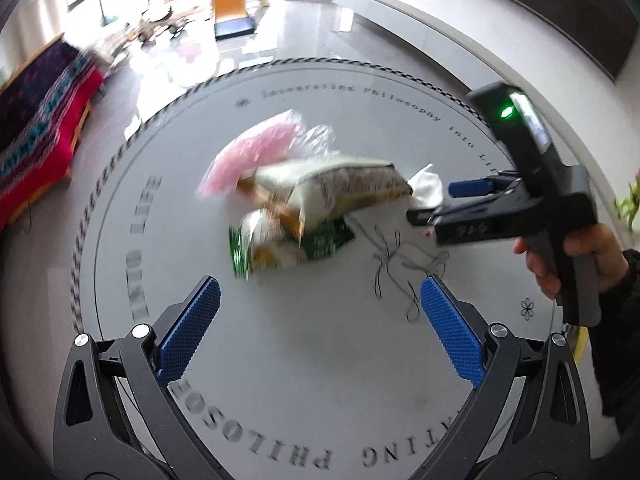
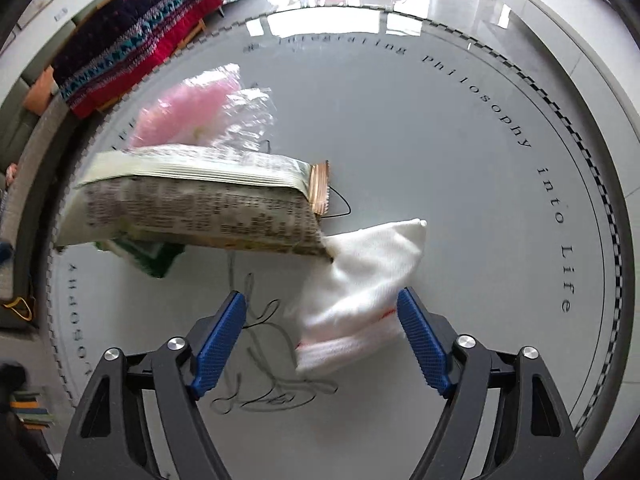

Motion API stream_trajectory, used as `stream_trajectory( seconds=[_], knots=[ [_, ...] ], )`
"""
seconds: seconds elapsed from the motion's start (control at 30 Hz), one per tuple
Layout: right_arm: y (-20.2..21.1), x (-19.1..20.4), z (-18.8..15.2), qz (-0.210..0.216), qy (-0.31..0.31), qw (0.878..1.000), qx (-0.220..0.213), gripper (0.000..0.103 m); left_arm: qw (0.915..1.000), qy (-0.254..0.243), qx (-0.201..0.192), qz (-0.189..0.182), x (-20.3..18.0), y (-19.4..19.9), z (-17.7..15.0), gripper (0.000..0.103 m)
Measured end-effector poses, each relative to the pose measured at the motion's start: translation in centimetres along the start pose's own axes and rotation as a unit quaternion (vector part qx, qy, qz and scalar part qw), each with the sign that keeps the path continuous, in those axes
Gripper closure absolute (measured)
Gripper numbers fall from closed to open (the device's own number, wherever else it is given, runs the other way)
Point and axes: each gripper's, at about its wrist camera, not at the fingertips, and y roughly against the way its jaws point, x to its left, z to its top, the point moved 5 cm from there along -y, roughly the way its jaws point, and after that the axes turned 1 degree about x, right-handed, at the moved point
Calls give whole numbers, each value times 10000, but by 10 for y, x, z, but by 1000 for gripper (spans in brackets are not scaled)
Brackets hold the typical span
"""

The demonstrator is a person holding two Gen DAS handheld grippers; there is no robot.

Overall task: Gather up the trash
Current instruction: 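Grasp the white cloth with the right tool while the left grasps the snack bag, then lift the snack bag with the left tool while the right holds the white cloth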

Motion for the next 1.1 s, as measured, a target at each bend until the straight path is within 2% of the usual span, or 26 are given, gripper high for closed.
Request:
stream_trajectory(
  seconds=[0.07, 0.13, 0.17, 0.2, 0.33, 0.43, 0.57, 0.7, 0.8, 0.87, 0.9, 0.93, 1.0, 1.03, 1.1],
  knots=[
    [-8, -3, 1, -89, 63, 9999, 102, 45, 9994, -331, 72, -41, -5, -5, 15, 6],
    [-10, -6, 1, -197, 181, 9996, 107, 76, 9974, -633, 243, -229, -10, -11, 27, 6],
    [-9, -8, 1, -226, 280, 9993, 63, 81, 9967, -718, 287, -259, -12, -14, 31, 6],
    [-7, -10, 0, -151, 291, 9995, 34, 91, 9953, -867, 327, -270, -15, -17, 39, 6],
    [4, -24, -7, 184, 154, 9997, 40, 91, 9867, -1457, 572, -445, -28, -34, 60, 6],
    [13, -34, -15, 325, 104, 9994, 17, 91, 9777, -1922, 819, -188, -33, -54, 72, 6],
    [24, -42, -23, 485, 40, 9988, -27, 91, 9635, -2411, 1160, -90, -42, -80, 79, 6],
    [24, -47, -28, 547, -23, 9985, -31, 91, 9431, -2999, 1436, 87, -61, -107, 74, 6],
    [23, -55, -34, 618, -125, 9980, -16, 91, 9321, -3297, 1486, 191, -73, -121, 71, 6],
    [23, -60, -37, 653, -168, 9977, -16, 91, 9297, -3436, 1311, 226, -79, -125, 72, 6],
    [23, -62, -38, 667, -183, 9976, -18, 91, 9312, -3459, 1121, 253, -82, -125, 74, 10],
    [22, -62, -38, 714, -190, 9973, -25, 91, 9330, -3442, 1025, 230, -85, -127, 76, 21],
    [22, -65, -40, 736, -246, 9970, -46, 91, 9395, -3247, 1083, 110, -89, -132, 77, 30],
    [23, -66, -41, 751, -281, 9968, -58, 91, 9419, -3183, 1069, 129, -90, -135, 78, 30],
    [27, -72, -47, 818, -378, 9959, -87, 91, 9402, -3214, 1079, 335, -92, -142, 74, 30]
  ],
)
